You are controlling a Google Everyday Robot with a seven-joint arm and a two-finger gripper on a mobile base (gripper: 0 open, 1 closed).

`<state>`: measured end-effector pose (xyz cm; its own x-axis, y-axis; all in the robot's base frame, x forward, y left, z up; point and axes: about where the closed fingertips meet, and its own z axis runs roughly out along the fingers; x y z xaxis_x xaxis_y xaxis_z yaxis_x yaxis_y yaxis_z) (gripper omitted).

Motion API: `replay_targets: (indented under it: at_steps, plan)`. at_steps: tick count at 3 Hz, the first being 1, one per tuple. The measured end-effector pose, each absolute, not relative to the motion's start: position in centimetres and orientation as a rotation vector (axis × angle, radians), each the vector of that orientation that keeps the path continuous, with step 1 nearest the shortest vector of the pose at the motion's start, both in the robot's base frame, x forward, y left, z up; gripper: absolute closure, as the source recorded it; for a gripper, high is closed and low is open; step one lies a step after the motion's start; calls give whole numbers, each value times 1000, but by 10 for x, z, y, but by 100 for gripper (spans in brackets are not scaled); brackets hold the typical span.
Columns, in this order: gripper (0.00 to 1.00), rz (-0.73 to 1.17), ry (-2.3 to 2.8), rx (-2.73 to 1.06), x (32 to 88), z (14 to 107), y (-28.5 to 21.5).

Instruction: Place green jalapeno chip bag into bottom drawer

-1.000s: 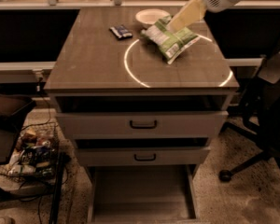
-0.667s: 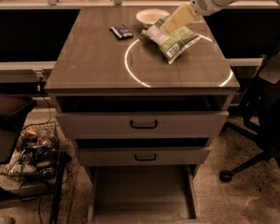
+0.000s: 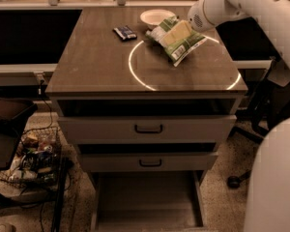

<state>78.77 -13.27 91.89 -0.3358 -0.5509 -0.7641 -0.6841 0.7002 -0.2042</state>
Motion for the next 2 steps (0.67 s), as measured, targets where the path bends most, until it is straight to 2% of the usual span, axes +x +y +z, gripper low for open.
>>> replay_targets:
  at_steps: [1,2]
  plan:
    - [0,244,2068,-916,804,887,-138]
    - [14,252,2104,-922,809,867,-140]
